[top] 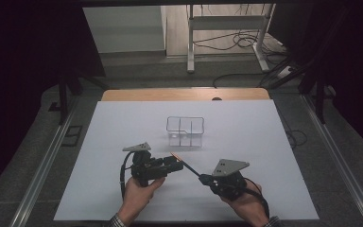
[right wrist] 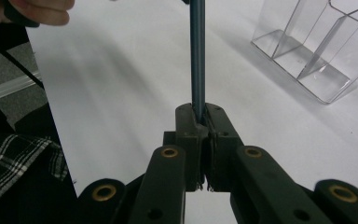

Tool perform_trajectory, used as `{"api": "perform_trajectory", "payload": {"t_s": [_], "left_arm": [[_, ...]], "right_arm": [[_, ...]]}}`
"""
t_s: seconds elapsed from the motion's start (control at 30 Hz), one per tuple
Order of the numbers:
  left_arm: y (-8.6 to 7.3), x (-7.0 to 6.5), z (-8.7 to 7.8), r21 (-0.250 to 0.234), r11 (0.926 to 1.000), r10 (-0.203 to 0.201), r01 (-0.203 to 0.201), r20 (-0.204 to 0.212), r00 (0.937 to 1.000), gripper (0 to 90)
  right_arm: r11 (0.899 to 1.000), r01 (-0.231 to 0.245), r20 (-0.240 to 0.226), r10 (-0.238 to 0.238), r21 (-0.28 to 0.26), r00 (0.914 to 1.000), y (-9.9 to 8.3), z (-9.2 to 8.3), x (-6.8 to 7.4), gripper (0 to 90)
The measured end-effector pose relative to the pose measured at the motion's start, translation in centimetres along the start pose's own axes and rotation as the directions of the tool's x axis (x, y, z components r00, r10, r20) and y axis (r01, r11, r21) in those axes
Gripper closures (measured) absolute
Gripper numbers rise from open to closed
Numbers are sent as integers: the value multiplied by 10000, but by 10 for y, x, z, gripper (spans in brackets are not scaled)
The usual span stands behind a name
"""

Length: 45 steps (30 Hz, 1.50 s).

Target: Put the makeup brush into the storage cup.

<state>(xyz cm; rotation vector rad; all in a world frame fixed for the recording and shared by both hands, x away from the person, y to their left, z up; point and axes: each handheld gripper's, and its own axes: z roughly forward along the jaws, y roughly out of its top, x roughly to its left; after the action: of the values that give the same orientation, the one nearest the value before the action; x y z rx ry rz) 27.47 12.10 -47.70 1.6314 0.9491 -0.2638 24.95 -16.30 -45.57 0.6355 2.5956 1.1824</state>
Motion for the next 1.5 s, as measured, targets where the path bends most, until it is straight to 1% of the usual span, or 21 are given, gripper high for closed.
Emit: {"api": "perform_trajectory", "payload": {"t_s": [0.03,0.17,0.3,0.4,0.47,0.57,0.6,0.63,0.67,0.7,0.73,0.8,0.83,0.87,0.93,0.97,1.0,1.13,1.17,1.23,1.5], "left_arm": [[0,0,1,1,9999,-120,120,105,9999,508],[-1,1,4,31,9995,-322,321,363,9988,590],[-1,2,4,11,9991,-416,416,493,9979,631],[-1,2,3,-33,9989,-465,468,581,9972,709],[-1,3,2,-39,9987,-505,508,645,9966,723],[-1,5,1,-108,9968,-776,793,1107,9908,771],[-2,5,1,-139,9960,-855,880,1315,9876,792],[-2,5,2,-167,9956,-888,920,1400,9862,828],[-2,4,2,-133,9959,-869,898,1471,9853,828],[-2,2,2,-94,9970,-744,764,1370,9878,835],[-1,0,2,-99,9981,-596,614,1250,9904,835],[0,-1,0,-117,9988,-458,474,1096,9929,836],[1,-1,-2,-57,9995,-318,325,971,9948,836],[1,-1,-3,-82,9995,-280,289,892,9956,837],[3,0,-7,-128,9997,-210,221,798,9966,837],[3,0,-8,-113,9998,-166,175,738,9971,837],[4,0,-8,-112,9999,-110,119,716,9974,837],[5,-1,-11,-137,9999,26,-18,567,9984,837],[6,-1,-13,-116,9999,122,-118,427,9990,837],[7,-1,-14,-121,9998,153,-148,410,9990,837],[10,-2,-19,-32,9985,545,-545,74,9985,837]], "right_arm": [[10000,-9,-15,9,-32,10000,0,0,0,850],[10000,11,-60,-12,-76,10000,1,2,3,851],[9999,73,-98,-74,-72,9999,2,3,5,851],[9998,181,-166,-182,-40,9997,2,5,6,850],[9998,195,-180,-195,-36,9996,2,5,7,850],[9998,196,-227,-196,0,9996,2,6,7,849],[9998,183,-260,-182,35,9995,2,7,7,848],[9997,203,-276,-199,142,9994,2,9,7,840],[9997,203,-276,-199,142,9994,2,9,7,840],[9993,230,-272,-222,295,9994,2,12,7,812],[9993,230,-272,-222,295,9994,2,12,7,812],[9989,132,-312,-118,445,9994,1,12,7,713],[9989,132,-312,-118,445,9994,1,12,7,713],[9985,133,-231,-121,526,9997,0,11,7,662],[9979,111,-241,-96,642,9997,-1,10,6,615],[9979,111,-241,-96,642,9997,-1,10,6,615],[9975,79,-236,-62,707,9997,-2,10,4,578],[9964,20,-219,-1,844,9998,-4,9,2,537],[9963,9,-194,8,856,9998,-4,8,2,530],[9959,-19,-199,37,899,9998,-5,8,1,516],[9949,-72,-86,81,1003,9999,-7,5,-2,479]]}}
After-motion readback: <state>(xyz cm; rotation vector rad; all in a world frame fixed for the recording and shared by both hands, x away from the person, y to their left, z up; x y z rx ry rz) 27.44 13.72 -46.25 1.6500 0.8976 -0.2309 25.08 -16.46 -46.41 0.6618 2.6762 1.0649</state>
